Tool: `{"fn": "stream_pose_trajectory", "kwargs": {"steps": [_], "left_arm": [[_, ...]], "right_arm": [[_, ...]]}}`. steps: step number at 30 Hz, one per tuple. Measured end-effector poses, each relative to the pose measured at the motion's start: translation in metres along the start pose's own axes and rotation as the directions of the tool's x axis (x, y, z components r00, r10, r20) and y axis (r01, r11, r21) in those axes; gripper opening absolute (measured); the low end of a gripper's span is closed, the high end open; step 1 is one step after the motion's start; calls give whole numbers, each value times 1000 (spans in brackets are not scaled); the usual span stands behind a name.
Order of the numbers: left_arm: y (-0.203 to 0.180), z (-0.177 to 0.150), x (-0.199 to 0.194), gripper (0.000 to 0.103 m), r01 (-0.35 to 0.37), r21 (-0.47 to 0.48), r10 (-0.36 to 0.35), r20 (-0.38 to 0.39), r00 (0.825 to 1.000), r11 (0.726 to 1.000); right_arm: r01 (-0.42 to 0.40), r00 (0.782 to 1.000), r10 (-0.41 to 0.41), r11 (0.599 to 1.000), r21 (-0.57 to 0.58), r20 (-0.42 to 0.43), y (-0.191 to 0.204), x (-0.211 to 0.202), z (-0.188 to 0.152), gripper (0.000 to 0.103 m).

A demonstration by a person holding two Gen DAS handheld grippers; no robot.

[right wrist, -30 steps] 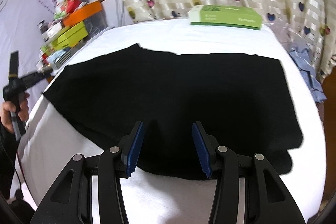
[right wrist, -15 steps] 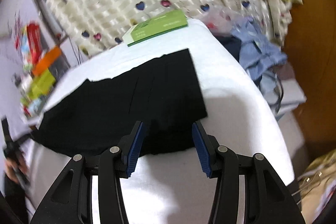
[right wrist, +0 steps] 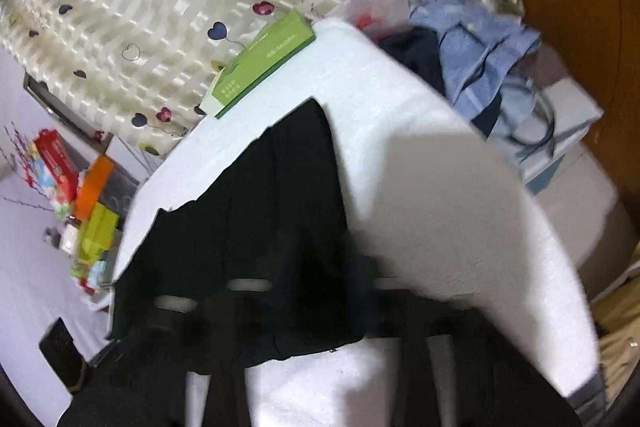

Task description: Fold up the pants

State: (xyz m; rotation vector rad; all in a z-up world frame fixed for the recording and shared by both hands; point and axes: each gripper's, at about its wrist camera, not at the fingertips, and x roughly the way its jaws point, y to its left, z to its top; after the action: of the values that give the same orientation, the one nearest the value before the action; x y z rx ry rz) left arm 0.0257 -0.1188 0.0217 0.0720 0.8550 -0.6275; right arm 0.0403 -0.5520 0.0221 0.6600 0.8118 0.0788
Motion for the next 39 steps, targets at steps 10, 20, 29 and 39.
{"fn": "stream_pose_trajectory", "kwargs": {"steps": [10, 20, 29, 39], "left_arm": [[7, 0, 2, 55, -63, -29, 62, -21, 998, 998], [52, -16, -27, 55, -333, -165, 336, -10, 942, 928], [110, -26, -39, 58, -476, -212, 475, -61, 878, 853], [188, -13, -44, 58, -573, -274, 569, -101, 816, 772]], "right_arm": [[180, 983, -183, 970, -164, 2, 5, -13, -19, 35], [125, 991, -126, 834, -537, 35, 104, 3, -63, 35], [83, 984, -165, 754, -652, -66, 125, 43, -88, 39], [81, 982, -179, 714, -695, -68, 150, 67, -88, 41]]}}
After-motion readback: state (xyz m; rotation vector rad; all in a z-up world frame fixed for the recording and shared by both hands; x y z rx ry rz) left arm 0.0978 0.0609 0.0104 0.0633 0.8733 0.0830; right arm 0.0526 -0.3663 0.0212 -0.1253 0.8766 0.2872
